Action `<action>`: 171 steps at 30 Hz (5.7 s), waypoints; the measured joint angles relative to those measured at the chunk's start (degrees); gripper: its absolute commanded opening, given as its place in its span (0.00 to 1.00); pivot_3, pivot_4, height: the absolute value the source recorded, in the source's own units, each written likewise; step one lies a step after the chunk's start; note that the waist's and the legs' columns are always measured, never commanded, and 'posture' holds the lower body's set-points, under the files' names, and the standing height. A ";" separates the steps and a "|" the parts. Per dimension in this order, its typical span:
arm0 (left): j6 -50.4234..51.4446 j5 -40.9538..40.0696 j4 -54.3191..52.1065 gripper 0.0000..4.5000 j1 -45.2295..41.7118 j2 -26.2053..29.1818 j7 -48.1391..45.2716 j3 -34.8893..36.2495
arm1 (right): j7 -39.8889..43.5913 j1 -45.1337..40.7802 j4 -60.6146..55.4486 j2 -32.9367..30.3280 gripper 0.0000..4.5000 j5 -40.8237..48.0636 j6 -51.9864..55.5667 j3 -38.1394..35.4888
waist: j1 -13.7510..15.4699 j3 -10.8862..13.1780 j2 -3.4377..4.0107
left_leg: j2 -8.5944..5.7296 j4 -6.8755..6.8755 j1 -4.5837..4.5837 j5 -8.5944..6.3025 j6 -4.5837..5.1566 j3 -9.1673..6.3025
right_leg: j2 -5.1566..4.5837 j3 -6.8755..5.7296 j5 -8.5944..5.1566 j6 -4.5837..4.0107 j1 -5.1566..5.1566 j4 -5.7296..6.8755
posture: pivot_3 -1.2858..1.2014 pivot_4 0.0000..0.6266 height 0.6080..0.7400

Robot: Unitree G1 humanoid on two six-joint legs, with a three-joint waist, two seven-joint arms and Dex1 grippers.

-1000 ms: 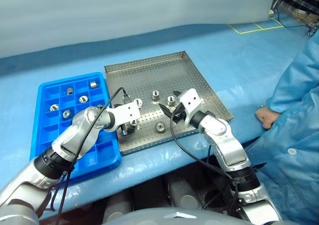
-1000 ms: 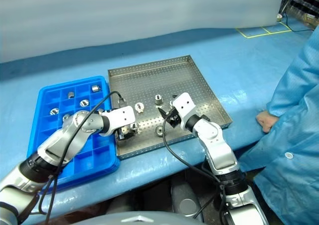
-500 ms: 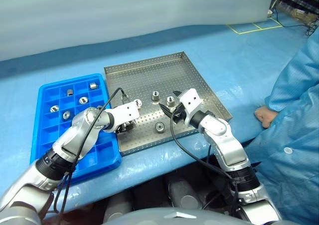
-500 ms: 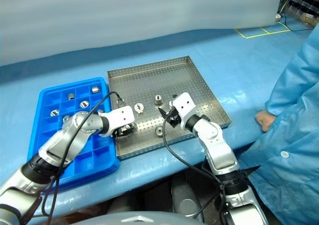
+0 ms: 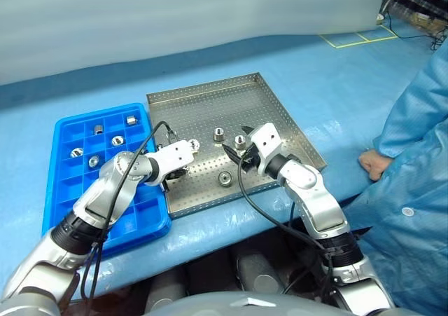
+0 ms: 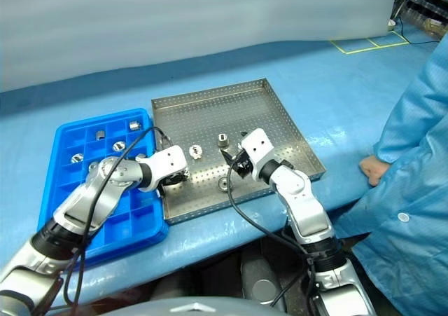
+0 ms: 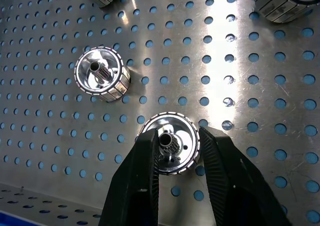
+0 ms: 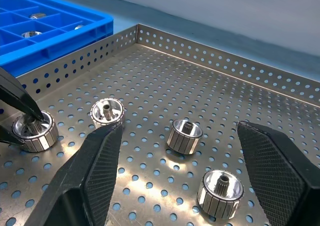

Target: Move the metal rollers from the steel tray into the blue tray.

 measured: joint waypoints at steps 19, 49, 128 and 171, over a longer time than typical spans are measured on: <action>5.00 -8.52 -1.44 0.18 4.15 -6.17 1.46 10.61 | 1.62 -1.07 1.37 0.73 0.85 0.35 -1.07 1.17 | 0.45 0.05 -0.08 | 0.02 -0.14 -0.21 -0.01 0.00 -0.03 | 0.00 -0.05 0.13 0.24 -0.22 -0.04 | 0.46 0.24 1.00; 14.53 -10.67 -24.60 0.18 24.84 -16.98 34.71 45.20 | 22.27 -3.31 -5.09 -1.23 0.85 18.79 7.64 6.45 | 10.96 0.52 -0.90 | 0.10 -0.02 -0.33 -0.02 -0.05 -0.19 | -0.05 -0.49 -0.15 -0.29 -0.22 -0.05 | 0.54 0.24 1.00; -1.59 -7.13 22.89 0.38 -9.15 -19.44 18.10 7.43 | 7.65 3.28 -9.67 -5.01 0.85 8.67 6.51 3.89 | 1.51 0.50 -0.95 | -0.02 0.17 -0.84 -0.03 -0.08 -0.43 | -0.07 -0.48 0.18 0.24 -0.52 -0.02 | 0.44 0.24 1.00; 22.22 -19.00 -39.85 0.54 44.14 -11.94 23.80 51.51 | 23.53 -4.54 -7.80 -4.15 0.85 17.18 12.53 10.50 | 11.96 0.50 -0.99 | 0.15 0.47 -0.78 0.00 -0.15 -0.51 | -0.17 -0.94 -0.14 -0.29 -0.31 0.00 | 0.56 0.24 1.00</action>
